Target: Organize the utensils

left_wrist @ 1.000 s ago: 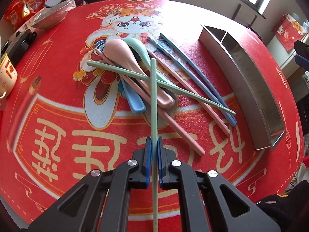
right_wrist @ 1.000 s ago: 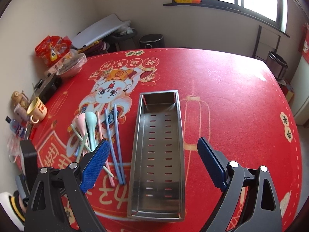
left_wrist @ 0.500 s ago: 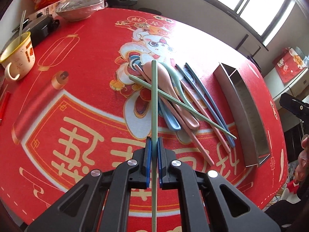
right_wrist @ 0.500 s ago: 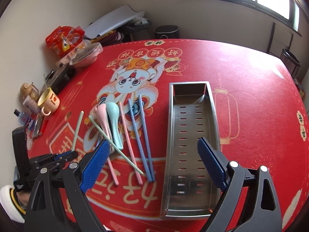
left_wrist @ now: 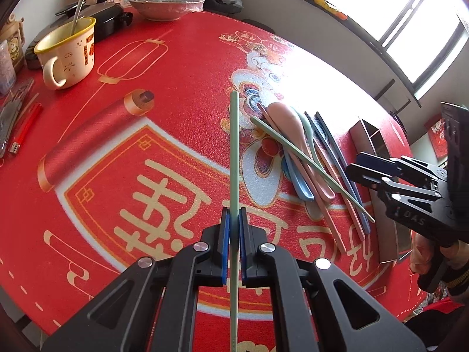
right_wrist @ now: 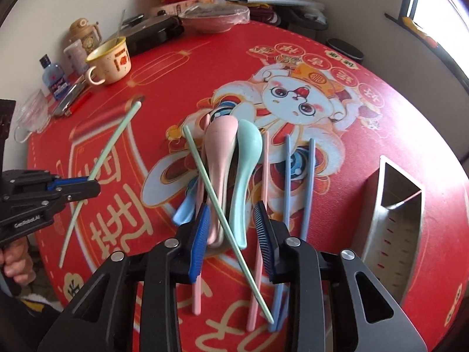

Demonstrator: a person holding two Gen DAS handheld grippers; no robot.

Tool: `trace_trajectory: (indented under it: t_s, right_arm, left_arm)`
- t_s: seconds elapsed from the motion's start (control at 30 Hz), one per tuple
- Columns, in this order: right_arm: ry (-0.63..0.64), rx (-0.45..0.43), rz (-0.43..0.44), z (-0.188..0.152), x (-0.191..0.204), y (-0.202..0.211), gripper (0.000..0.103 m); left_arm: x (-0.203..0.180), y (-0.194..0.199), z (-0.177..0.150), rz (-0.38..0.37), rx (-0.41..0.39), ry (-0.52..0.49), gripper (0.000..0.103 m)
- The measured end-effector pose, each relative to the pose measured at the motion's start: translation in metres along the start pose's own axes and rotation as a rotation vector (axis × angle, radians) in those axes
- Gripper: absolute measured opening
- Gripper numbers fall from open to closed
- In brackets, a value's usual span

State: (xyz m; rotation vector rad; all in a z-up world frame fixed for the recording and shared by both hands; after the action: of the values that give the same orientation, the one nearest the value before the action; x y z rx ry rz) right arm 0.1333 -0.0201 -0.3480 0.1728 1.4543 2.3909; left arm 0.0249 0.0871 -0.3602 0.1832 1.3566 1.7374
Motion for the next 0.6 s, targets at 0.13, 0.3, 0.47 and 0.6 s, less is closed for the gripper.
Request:
trace_trajectory:
  t_s: [0.13, 0.3, 0.47, 0.6]
  right_arm:
    - [-0.040, 0.034, 0.044, 0.002, 0.001, -0.019, 0.027]
    - [-0.057, 0.056, 0.081, 0.004, 0.006, -0.032, 0.027]
    - [-0.088, 0.064, 0.125, 0.006, 0.009, -0.040, 0.027]
    - [-0.106, 0.066, 0.128, 0.003, 0.007, -0.043, 0.017]
  left_arm:
    - [0.006, 0.001, -0.001, 0.000, 0.002, 0.009, 0.006]
    - [0.014, 0.002, -0.001, 0.006, 0.000, 0.027, 0.006]
    - [0.016, 0.002, -0.001, 0.007, 0.003, 0.025, 0.006]
    - [0.014, 0.001, 0.000, 0.006, 0.003, 0.020, 0.006]
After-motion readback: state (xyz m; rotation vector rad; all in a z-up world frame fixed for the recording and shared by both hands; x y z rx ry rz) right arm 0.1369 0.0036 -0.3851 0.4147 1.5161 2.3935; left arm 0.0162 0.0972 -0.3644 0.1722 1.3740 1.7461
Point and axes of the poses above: each gripper's, at about its wrist camera, not at the fingertips, and y roughly against the way its jaws point, x to its left, z to its top, the point moved 9 cm from there along -y, roughly the way its jaws point, and after that the axes turned 12 degrees about y, right-handed, at the moved point
